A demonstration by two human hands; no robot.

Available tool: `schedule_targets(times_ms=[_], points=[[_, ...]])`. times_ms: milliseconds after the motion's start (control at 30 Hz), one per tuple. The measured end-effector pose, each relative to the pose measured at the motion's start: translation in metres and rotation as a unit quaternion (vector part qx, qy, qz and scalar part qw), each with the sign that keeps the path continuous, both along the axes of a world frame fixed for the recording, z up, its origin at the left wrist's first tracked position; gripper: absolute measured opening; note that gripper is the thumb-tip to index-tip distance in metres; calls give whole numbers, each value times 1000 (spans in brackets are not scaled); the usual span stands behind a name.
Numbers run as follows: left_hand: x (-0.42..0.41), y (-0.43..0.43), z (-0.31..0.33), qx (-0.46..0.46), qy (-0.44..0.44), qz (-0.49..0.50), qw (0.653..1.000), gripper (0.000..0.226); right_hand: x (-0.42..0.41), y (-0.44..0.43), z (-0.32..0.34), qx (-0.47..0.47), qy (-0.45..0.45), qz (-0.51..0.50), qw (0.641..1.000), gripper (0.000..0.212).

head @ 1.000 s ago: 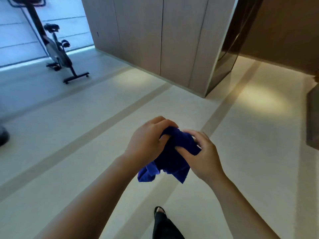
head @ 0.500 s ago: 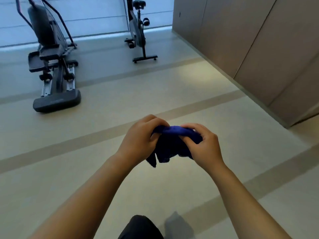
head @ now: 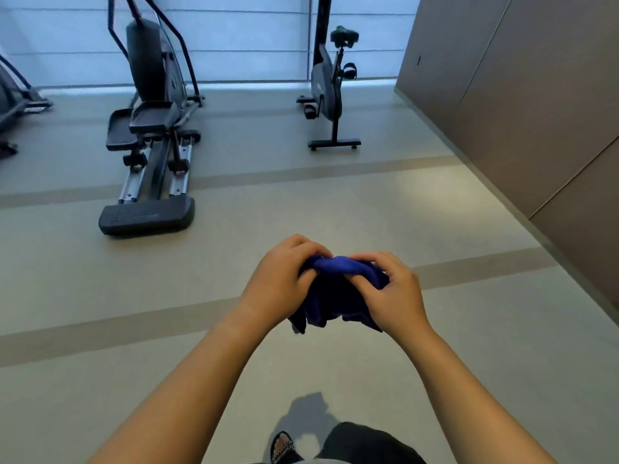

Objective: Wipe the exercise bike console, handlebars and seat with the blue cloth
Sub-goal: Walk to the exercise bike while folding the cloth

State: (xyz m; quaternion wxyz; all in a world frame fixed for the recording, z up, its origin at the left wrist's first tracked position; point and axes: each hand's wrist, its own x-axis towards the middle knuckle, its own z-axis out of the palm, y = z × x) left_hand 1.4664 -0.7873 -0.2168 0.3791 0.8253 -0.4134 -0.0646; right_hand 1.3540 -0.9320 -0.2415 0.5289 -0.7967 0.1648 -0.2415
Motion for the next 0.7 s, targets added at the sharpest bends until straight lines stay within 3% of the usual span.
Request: schedule_targets(times_ms=[133, 433, 567, 700], points=[[84, -40, 5, -9, -14, -2, 1000, 26, 90, -41, 2, -36, -7, -12, 999, 20], [303, -174, -4, 7, -28, -25, 999, 28, 312, -166, -9, -28, -26, -18, 999, 26], [396, -230, 5, 2, -26, -7, 1000, 29, 406, -224, 2, 16, -11, -12, 1000, 18], [481, -271, 7, -4, -21, 8, 1000, 30, 496, -266, 7, -11, -16, -1, 1000, 25]])
